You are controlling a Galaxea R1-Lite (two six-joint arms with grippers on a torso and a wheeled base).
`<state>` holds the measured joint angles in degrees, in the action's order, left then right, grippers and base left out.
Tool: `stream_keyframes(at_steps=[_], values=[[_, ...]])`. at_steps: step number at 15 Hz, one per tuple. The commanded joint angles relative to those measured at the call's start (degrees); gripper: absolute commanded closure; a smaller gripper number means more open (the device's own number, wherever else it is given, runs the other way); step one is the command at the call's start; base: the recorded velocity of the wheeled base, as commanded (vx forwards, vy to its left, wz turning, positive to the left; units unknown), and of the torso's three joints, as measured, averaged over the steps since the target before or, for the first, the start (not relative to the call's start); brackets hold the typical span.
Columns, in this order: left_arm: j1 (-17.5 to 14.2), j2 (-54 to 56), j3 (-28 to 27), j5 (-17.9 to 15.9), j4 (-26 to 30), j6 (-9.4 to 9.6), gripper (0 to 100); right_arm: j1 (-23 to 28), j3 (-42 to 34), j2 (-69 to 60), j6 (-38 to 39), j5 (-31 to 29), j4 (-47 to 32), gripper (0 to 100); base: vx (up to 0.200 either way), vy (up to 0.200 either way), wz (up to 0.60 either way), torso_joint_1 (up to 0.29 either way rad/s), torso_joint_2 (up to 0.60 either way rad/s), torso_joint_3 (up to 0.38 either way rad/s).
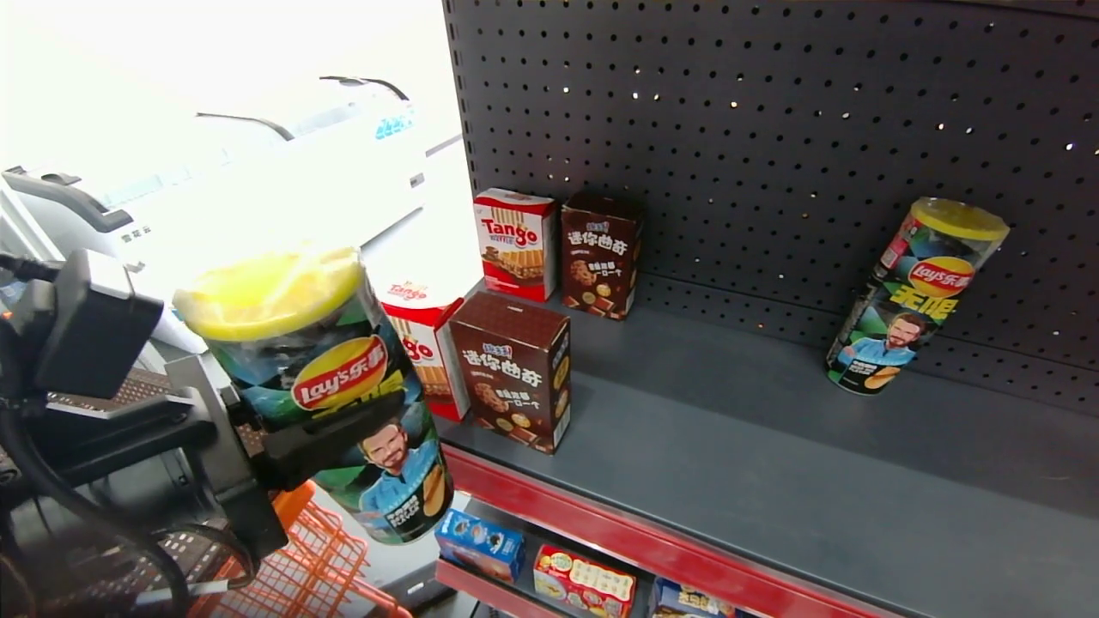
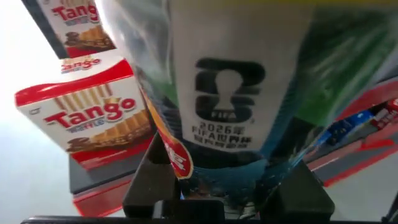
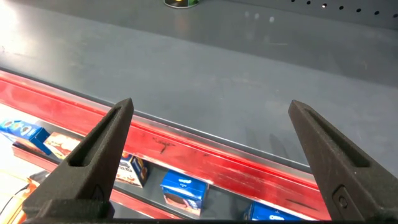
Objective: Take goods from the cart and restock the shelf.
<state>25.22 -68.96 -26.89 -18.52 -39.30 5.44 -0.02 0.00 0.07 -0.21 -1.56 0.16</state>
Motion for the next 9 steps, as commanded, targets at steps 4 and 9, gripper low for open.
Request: stream_keyframes(at_steps=[4, 9], values=[[7.3, -5.2, -3.2, -2.2, -0.4, 0.10, 100, -0.1, 0.0, 0.0, -0.1, 0.2, 0.0, 0, 0.000, 0.000, 0.00, 0.000, 0.00, 0.000], [12.5, -13.2, -11.8, -6.3, -0.5, 0.10, 100, 0.0, 0.0, 0.1, -0.1, 0.2, 0.0, 0, 0.000, 0.000, 0.00, 0.000, 0.00, 0.000]])
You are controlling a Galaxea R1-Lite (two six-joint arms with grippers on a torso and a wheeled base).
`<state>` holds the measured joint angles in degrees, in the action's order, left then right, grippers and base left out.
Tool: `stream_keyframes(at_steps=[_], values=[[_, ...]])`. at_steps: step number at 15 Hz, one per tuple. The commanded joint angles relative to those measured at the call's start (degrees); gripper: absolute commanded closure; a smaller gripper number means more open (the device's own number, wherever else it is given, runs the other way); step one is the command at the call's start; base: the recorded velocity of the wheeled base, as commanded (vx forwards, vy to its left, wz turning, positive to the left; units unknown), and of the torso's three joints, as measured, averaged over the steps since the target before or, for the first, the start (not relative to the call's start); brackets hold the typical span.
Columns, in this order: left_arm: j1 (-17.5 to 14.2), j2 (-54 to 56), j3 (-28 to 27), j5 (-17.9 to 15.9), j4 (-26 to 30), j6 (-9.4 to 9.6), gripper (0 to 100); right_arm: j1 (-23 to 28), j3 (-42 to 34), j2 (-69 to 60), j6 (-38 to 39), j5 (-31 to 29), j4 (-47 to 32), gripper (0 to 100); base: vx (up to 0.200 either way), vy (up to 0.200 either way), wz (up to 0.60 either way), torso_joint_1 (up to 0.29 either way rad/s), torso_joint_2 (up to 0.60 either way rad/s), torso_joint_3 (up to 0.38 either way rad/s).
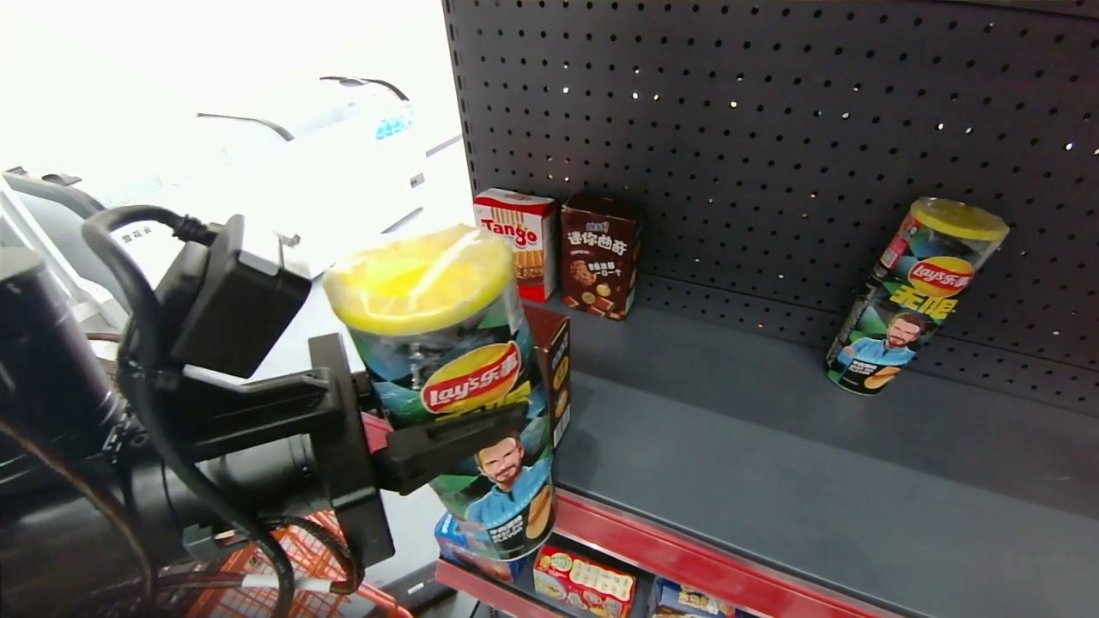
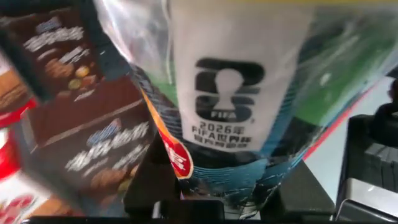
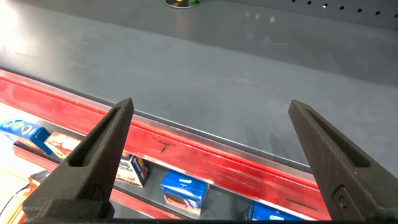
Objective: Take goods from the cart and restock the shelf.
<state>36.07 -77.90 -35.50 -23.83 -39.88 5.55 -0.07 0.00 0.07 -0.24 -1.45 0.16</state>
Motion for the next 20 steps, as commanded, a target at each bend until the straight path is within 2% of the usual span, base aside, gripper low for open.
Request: stream_keyframes(at_steps=[1, 2, 3, 4, 5, 10, 20], values=[[1.6, -5.9, -4.3, -2.1, 0.0, 0.17, 100, 0.1, 0.0, 0.1, -0.1, 0.0, 0.0, 0, 0.000, 0.000, 0.00, 0.000, 0.00, 0.000], [1.6, -6.8, -4.8, -2.7, 0.0, 0.78, 100, 0.1, 0.0, 0.0, 0.0, 0.0, 0.0, 0, 0.000, 0.000, 0.00, 0.000, 0.00, 0.000], [1.6, -8.4, -5.6, -4.0, 0.0, 2.54, 100, 0.1, 0.0, 0.1, 0.0, 0.0, 0.0, 0, 0.000, 0.000, 0.00, 0.000, 0.00, 0.000], [1.6, -8.4, -5.6, -4.0, 0.0, 2.54, 100, 0.1, 0.0, 0.1, 0.0, 0.0, 0.0, 0, 0.000, 0.000, 0.00, 0.000, 0.00, 0.000], [1.6, -10.3, -7.0, -5.7, 0.0, 3.24, 100, 0.1, 0.0, 0.1, 0.0, 0.0, 0.0, 0, 0.000, 0.000, 0.00, 0.000, 0.00, 0.000], [1.6, -13.4, -12.0, -9.5, 0.1, 3.33, 100, 0.1, 0.0, 0.0, 0.0, 0.0, 0.0, 0, 0.000, 0.000, 0.00, 0.000, 0.00, 0.000], [2.4, -14.4, -12.5, -10.0, -0.1, 3.33, 100, 0.1, 0.0, 0.1, 0.0, 0.0, 0.0, 0, 0.000, 0.000, 0.00, 0.000, 0.00, 0.000]])
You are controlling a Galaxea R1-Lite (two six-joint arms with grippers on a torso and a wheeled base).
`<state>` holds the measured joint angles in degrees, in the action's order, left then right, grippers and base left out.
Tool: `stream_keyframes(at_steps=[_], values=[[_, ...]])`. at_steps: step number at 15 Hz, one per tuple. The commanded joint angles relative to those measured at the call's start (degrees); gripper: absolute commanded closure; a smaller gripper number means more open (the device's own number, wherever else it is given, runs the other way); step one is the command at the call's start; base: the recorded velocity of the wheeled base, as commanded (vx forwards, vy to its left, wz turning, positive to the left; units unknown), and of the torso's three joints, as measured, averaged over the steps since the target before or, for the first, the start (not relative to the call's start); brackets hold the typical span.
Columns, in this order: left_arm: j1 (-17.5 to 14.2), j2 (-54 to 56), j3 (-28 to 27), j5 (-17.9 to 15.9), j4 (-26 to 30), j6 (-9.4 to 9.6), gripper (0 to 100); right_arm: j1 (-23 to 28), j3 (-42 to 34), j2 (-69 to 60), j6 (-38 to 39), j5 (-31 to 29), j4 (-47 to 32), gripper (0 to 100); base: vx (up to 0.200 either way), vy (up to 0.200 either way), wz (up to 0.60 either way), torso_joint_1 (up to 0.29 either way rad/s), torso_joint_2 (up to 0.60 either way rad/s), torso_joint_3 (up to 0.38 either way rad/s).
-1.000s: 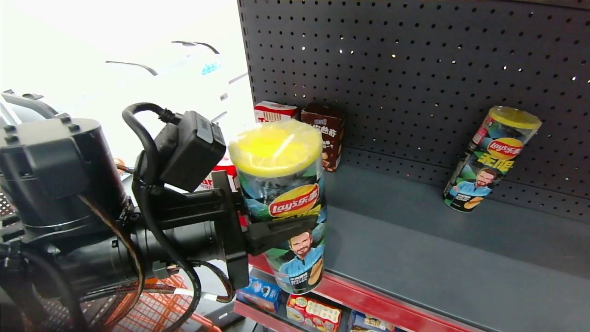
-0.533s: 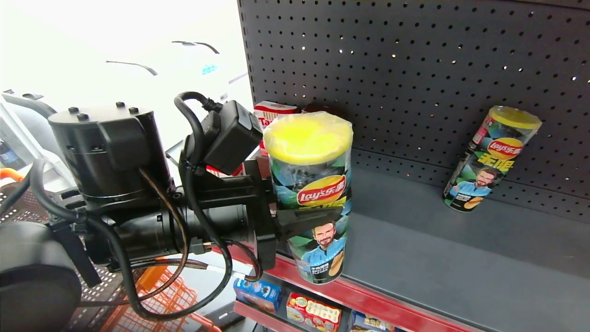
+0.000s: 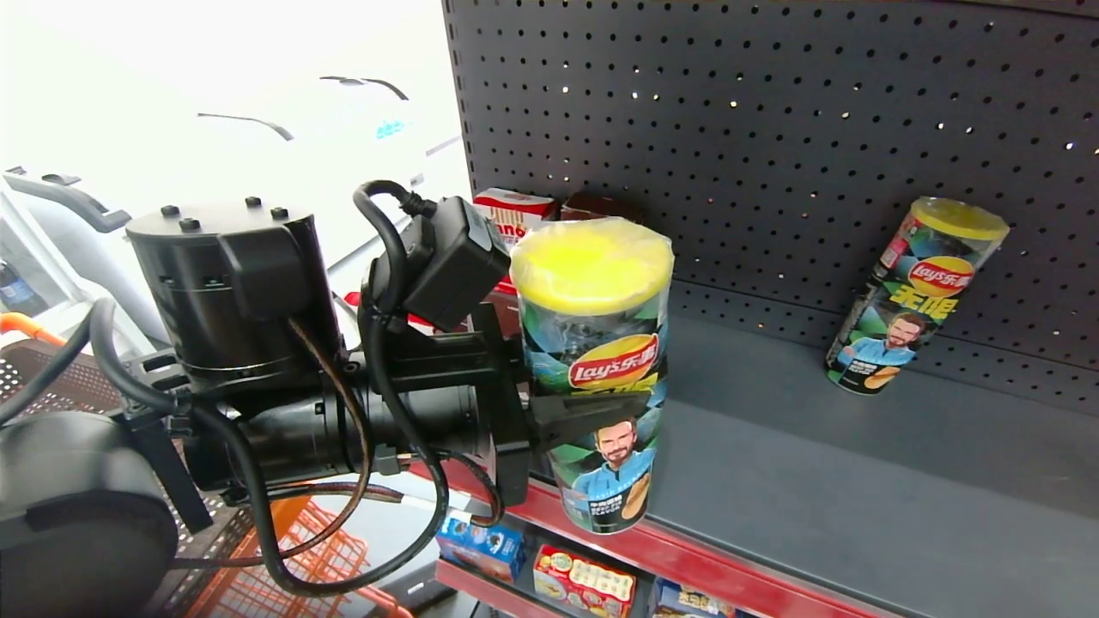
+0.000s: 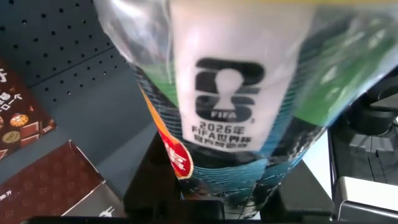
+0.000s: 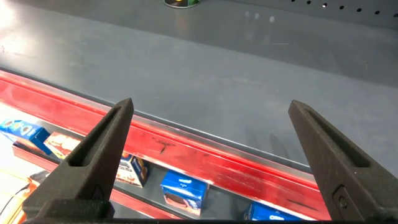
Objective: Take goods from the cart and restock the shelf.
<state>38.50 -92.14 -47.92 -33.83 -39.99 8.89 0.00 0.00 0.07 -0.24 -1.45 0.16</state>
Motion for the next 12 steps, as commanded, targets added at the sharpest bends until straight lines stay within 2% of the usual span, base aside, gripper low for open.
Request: stream_keyframes(at_steps=[1, 8, 12], values=[[0.0, -0.1, -0.2, 0.0, 0.0, -0.01, 100, 0.0, 0.0, 0.0, 0.0, 0.0, 0.0, 0, 0.000, 0.000, 0.00, 0.000, 0.00, 0.000], [-0.2, -0.3, -0.2, -0.1, 0.0, -0.01, 100, -0.1, 0.0, 0.0, 0.0, 0.0, 0.0, 0, 0.000, 0.000, 0.00, 0.000, 0.00, 0.000], [-0.3, -0.3, -0.2, -0.1, 0.0, 0.08, 100, 0.0, 0.0, 0.0, 0.0, 0.0, 0.0, 0, 0.000, 0.000, -0.60, 0.001, 0.00, 0.002]])
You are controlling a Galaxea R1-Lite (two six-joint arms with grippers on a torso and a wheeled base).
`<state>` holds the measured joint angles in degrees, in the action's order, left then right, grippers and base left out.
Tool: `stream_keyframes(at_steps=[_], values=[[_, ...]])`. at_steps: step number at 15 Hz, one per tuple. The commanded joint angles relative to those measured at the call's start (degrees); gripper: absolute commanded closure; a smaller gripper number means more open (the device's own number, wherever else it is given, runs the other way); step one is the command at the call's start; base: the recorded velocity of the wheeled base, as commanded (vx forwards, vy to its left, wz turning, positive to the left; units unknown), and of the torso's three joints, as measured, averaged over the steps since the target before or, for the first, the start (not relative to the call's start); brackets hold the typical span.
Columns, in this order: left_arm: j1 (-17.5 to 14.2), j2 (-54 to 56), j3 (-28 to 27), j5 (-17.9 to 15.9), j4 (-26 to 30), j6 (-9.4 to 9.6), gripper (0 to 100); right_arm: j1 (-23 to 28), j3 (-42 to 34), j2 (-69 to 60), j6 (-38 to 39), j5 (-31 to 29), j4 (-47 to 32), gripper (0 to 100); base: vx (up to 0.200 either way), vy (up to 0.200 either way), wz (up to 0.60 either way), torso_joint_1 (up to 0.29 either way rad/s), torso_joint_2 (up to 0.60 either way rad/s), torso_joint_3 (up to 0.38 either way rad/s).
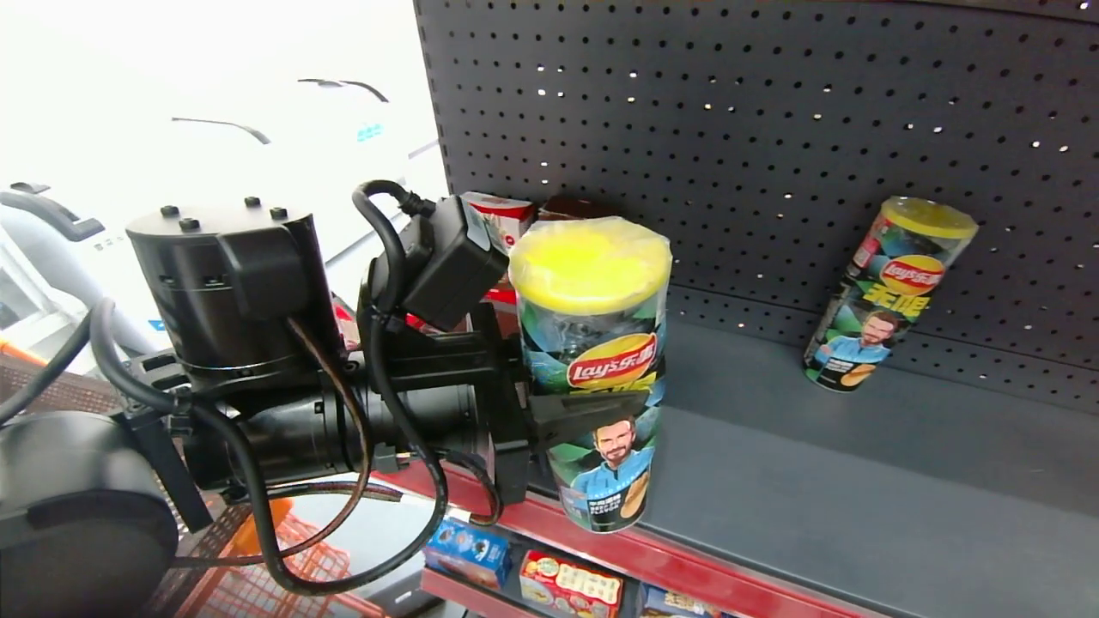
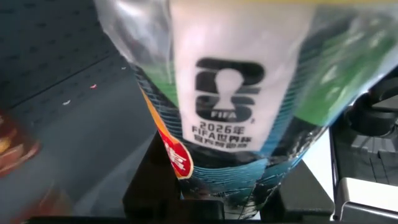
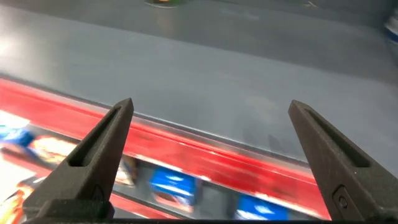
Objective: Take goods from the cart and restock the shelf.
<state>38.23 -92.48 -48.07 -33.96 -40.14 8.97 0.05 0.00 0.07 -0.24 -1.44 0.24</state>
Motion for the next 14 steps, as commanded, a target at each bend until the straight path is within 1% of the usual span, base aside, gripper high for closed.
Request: stream_keyframes(at_steps=[1, 5, 14], values=[[-0.1, 0.0, 0.1, 0.0, 0.2, -0.01, 100, 0.0, 0.0, 0.1, 0.0, -0.1, -0.1, 0, 0.000, 0.000, -0.60, 0.002, 0.00, 0.007], [-0.2, -0.1, 0.1, 0.0, 0.2, -0.10, 100, 0.0, 0.0, 0.1, 0.0, -0.1, -0.1, 0, 0.000, 0.000, -0.60, 0.005, 0.00, 0.001], [-0.6, 0.4, 0.8, 0.1, 0.2, -0.01, 100, -0.1, 0.0, 0.0, 0.0, 0.1, -0.1, 0, 0.000, 0.000, 0.00, 0.000, 0.00, 0.000]])
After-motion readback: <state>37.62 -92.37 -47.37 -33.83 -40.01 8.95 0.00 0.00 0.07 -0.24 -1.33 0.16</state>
